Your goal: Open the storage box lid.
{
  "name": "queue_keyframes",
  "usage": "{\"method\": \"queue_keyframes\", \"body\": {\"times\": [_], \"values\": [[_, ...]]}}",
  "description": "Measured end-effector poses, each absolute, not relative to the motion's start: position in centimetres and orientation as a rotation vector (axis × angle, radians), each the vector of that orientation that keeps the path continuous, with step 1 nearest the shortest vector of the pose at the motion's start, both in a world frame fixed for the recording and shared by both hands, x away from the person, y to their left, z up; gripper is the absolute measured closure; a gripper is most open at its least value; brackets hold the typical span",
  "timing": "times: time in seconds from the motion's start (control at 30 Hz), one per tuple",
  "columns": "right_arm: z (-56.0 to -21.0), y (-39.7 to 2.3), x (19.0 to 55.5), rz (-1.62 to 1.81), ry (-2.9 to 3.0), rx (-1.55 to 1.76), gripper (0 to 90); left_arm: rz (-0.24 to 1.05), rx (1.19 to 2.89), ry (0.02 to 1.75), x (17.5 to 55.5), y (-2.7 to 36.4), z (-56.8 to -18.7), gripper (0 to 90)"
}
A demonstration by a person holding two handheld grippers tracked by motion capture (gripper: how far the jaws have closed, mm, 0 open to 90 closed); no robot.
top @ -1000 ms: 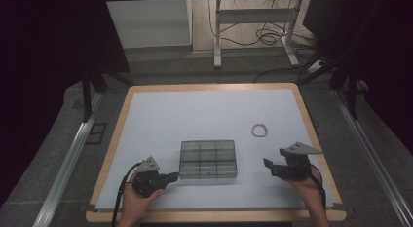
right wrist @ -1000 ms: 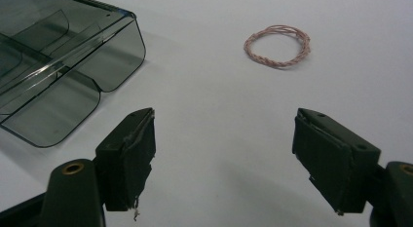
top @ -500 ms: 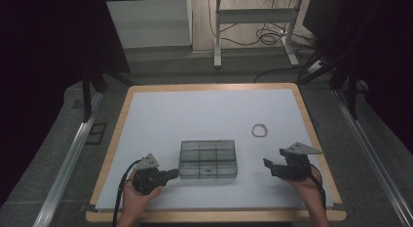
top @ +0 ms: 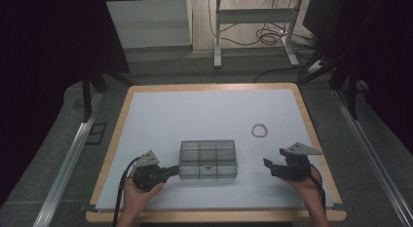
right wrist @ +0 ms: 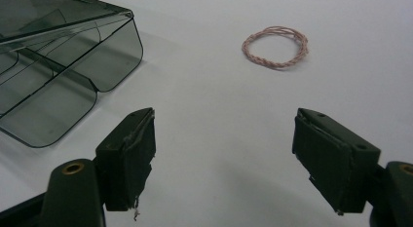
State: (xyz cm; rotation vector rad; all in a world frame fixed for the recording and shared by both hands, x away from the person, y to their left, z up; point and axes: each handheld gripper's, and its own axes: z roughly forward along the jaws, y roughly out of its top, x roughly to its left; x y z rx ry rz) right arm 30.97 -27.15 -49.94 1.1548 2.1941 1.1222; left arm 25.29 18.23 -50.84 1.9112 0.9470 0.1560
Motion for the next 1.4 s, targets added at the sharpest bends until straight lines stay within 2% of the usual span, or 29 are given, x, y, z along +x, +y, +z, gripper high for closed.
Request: {"method": "queue_keyframes", "body": {"times": [0.57,1.4], "values": [[-50.1,-26.5,30.9,1.154,2.223,1.095,31.6,0.169,1.884,0.937,25.8,18.1,-50.1,90.0],[-50.0,-23.9,31.4,1.182,2.293,0.980,36.2,0.169,1.887,0.932,26.4,17.9,-49.6,90.0]]}}
